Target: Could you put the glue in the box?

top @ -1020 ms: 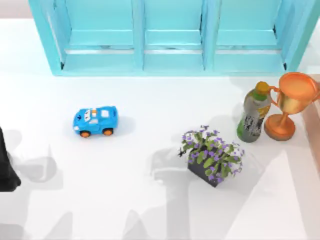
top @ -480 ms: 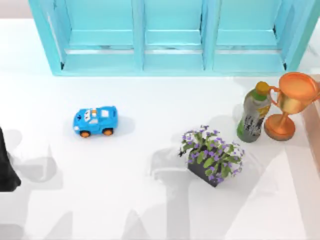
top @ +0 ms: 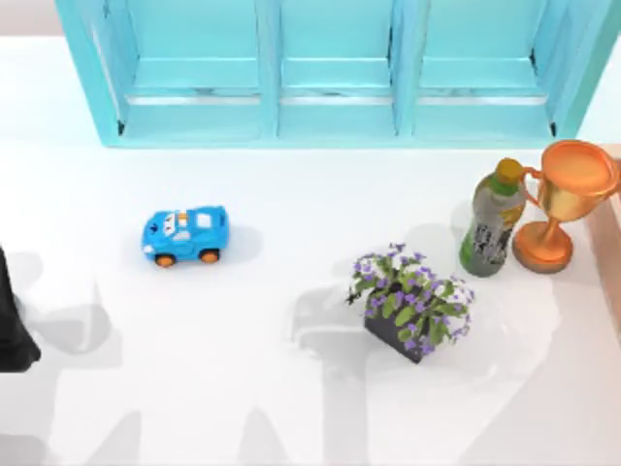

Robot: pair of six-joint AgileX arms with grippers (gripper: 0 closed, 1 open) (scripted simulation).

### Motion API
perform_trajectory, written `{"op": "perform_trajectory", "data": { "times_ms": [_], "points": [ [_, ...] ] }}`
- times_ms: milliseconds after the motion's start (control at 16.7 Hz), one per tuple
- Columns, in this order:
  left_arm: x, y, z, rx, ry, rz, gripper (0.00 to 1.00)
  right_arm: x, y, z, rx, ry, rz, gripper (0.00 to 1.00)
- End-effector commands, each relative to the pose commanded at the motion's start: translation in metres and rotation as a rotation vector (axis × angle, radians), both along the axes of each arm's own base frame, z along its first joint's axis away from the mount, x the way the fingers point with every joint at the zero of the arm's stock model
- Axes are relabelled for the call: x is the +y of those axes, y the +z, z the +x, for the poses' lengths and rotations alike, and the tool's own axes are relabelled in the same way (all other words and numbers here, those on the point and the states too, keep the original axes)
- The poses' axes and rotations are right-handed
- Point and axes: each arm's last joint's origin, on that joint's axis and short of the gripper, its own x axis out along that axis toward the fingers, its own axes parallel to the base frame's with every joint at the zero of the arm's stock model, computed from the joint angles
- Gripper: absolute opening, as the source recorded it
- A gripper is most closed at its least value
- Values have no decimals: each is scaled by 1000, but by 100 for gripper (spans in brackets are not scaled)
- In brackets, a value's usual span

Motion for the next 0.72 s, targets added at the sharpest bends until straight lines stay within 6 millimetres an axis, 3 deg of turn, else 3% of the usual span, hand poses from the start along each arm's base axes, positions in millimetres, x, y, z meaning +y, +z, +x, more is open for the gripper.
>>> {"op": "perform_trajectory", "data": {
  "times_ms": [180,360,540,720],
  "points": [
    [0,0,0,0,0,0,100,-21,4,-61,72,165,35,0],
    [0,0,0,0,0,0,100,-24,1,-115,47,355,90,0],
    [0,0,0,0,0,0,100,-16,-5,-154,-58,502,140,0],
    [0,0,0,0,0,0,100,-3,-10,-179,-170,579,183,0]
  ]
}}
